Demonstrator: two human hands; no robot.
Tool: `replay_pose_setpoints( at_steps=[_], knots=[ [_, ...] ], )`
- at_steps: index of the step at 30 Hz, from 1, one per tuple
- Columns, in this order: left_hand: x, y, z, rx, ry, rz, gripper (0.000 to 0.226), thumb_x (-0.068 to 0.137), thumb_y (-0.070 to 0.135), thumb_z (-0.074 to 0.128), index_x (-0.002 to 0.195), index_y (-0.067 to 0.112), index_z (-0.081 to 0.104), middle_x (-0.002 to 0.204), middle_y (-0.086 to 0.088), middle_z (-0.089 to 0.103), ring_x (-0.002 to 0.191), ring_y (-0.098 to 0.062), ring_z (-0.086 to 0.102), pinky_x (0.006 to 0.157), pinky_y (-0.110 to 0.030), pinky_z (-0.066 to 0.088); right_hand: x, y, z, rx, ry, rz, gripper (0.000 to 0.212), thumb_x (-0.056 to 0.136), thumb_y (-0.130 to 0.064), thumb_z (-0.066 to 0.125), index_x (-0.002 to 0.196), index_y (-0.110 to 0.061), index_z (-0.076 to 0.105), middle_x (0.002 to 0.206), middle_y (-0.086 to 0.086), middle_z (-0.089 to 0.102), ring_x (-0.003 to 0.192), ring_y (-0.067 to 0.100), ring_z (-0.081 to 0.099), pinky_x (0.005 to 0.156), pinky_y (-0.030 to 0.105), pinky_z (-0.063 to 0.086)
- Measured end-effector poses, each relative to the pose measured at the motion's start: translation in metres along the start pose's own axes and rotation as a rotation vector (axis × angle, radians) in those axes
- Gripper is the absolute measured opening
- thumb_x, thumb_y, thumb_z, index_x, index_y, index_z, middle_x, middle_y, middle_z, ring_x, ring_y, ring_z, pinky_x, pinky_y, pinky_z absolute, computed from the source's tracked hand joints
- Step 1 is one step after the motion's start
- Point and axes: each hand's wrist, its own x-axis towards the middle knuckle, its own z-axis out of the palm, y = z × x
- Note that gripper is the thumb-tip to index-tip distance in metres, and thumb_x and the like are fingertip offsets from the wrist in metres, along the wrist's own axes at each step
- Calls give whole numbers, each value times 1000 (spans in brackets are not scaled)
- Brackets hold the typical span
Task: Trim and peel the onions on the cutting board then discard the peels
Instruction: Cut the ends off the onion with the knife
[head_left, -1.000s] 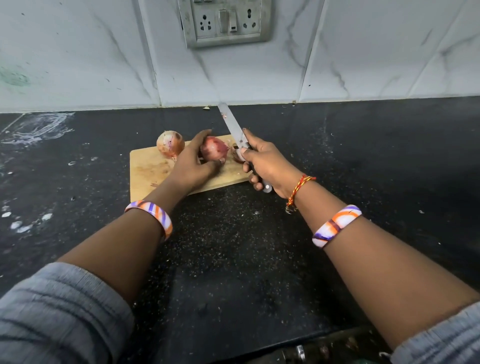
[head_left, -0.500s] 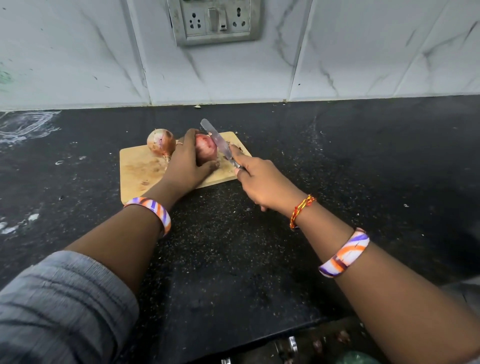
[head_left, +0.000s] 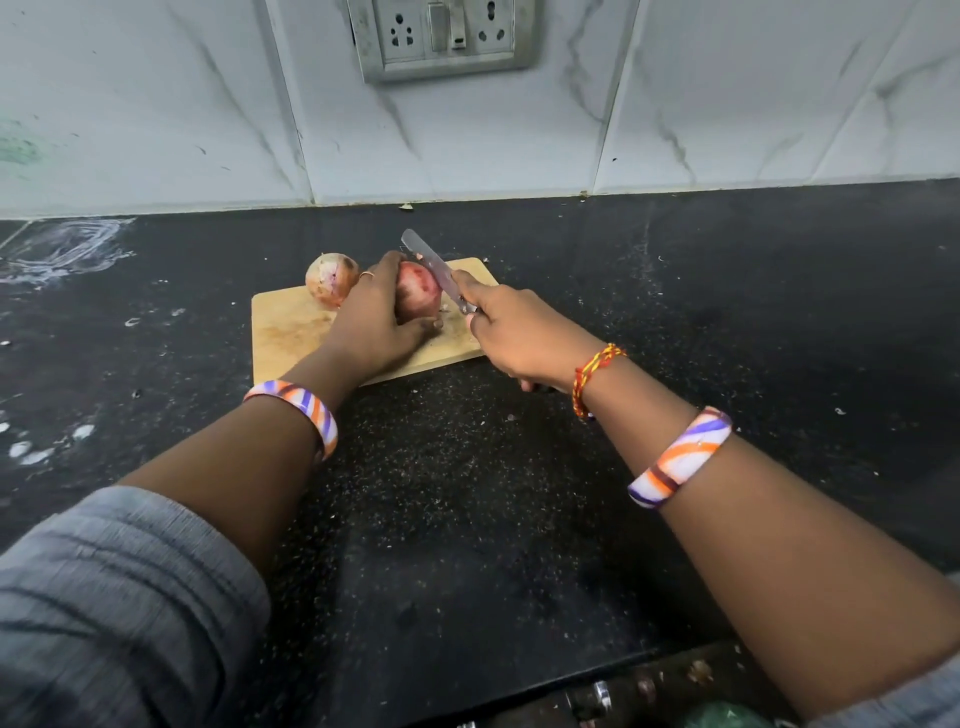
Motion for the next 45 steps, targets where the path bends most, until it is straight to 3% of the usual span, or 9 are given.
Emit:
replay_pose_setpoints(
  at_steps=[6, 12, 14, 16, 19, 25, 31, 38, 45],
  knots=[
    [0, -1, 0, -23, -16, 21, 79, 75, 26, 73, 137, 3, 30, 123, -22, 54, 111, -34, 54, 99, -40, 43, -17, -4, 14, -328, 83, -7, 63, 93, -7, 35, 149, -24, 10, 126, 20, 48, 100, 36, 55, 70, 34, 39],
    [-1, 1, 3, -3, 11, 51, 72, 76, 21, 71, 134, 1, 33, 120, -23, 55, 108, -36, 54, 94, -37, 42, 11, -5, 19, -215, 45, -1, 59, 94, -8, 35, 148, -17, 15, 130, 22, 46, 84, 23, 55, 78, 31, 47],
    [0, 0, 4, -40, 10, 30, 73, 76, 21, 71, 135, 3, 33, 120, -22, 56, 108, -34, 55, 95, -35, 42, 18, -3, 11, -140, -5, -16, 53, 95, -7, 33, 146, -15, 21, 128, 22, 48, 57, 10, 37, 52, 7, 45],
    [1, -1, 3, -80, 2, 0, 73, 76, 22, 72, 135, 6, 33, 121, -19, 56, 110, -32, 54, 95, -32, 41, 6, 0, 8, -124, -42, -5, 51, 96, -8, 31, 145, -17, 22, 119, 20, 52, 53, 10, 35, 35, 10, 37],
    [0, 0, 2, -90, 15, -3, 72, 77, 22, 72, 135, 6, 33, 122, -19, 55, 112, -31, 53, 96, -30, 39, -15, 0, 21, -289, 31, 2, 60, 93, -7, 34, 149, -20, 13, 114, 18, 53, 80, 26, 56, 61, 28, 36],
    [-1, -2, 3, -80, 30, 6, 69, 78, 18, 69, 135, 4, 33, 124, -21, 54, 114, -34, 52, 98, -33, 38, 10, -11, 32, -475, 84, 23, 62, 93, -3, 33, 149, -11, 8, 140, 19, 38, 114, 33, 52, 81, 40, 44],
    [-1, -5, 2, -184, 17, -9, 67, 76, 22, 72, 131, 10, 36, 121, -14, 55, 108, -27, 55, 91, -26, 41, -15, 0, 46, -520, 79, 39, 64, 93, -3, 31, 149, -16, 6, 117, 13, 56, 102, 30, 57, 67, 35, 35],
    [-3, -3, 2, -224, 13, -41, 70, 76, 20, 73, 133, 10, 34, 124, -14, 53, 110, -25, 53, 94, -25, 39, 13, -3, 32, -395, 22, 47, 61, 91, -5, 35, 148, -14, 15, 129, 20, 48, 108, 34, 55, 77, 36, 43],
    [-4, -1, 1, -270, 14, -57, 67, 78, 15, 70, 133, 10, 33, 110, -1, 48, 100, -14, 48, 86, -18, 35, -2, 8, 11, -84, 19, 88, 58, 97, -10, 29, 149, -27, 9, 124, 22, 52, 48, 14, 50, 47, 27, 51]
  ],
)
